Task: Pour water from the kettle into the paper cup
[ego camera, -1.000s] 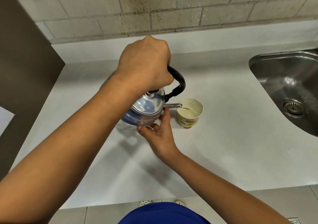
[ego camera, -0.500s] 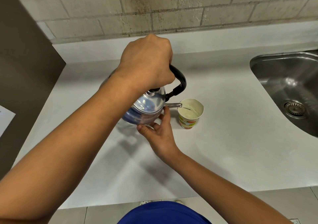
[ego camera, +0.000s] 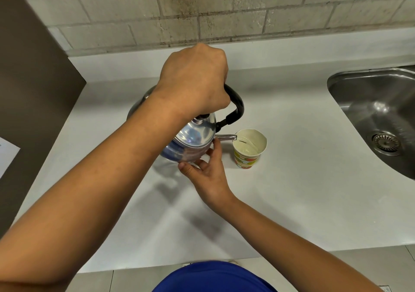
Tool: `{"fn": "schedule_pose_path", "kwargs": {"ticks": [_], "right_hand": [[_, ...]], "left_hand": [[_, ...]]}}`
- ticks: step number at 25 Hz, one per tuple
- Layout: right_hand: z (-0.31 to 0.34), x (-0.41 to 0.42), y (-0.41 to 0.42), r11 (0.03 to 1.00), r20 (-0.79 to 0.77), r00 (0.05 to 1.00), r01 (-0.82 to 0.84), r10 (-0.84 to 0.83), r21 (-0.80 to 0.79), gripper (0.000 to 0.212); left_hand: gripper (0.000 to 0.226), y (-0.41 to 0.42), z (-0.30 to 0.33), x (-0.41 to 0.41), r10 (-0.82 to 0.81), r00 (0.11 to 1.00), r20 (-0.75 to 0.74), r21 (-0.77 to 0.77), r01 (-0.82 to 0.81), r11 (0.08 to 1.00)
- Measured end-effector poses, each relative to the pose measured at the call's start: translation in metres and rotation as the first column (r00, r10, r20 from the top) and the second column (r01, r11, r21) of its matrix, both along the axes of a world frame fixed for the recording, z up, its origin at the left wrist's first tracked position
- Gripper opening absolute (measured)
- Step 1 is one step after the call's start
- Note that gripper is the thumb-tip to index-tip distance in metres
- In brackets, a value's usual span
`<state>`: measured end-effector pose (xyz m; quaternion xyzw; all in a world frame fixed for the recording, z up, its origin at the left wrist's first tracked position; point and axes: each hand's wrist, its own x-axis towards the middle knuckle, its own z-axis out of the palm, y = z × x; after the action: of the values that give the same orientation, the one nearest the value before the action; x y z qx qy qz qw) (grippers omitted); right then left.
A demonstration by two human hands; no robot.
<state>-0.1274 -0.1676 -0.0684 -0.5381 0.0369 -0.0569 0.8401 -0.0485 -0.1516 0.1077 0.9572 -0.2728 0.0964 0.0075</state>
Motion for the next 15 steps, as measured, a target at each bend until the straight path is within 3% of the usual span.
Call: {"fn": "schedule_pose_path", "kwargs": {"ticks": [15], "right_hand": [[-0.0011,0.0014,0.0015,1.000,-0.001,1.000,-0.006,0.006,0.014,0.073]], "left_hand": [[0.013,-0.0017,0.0015,0.0018,0.002,1.000,-0.028,0.001,-0.002,1.000]]}}
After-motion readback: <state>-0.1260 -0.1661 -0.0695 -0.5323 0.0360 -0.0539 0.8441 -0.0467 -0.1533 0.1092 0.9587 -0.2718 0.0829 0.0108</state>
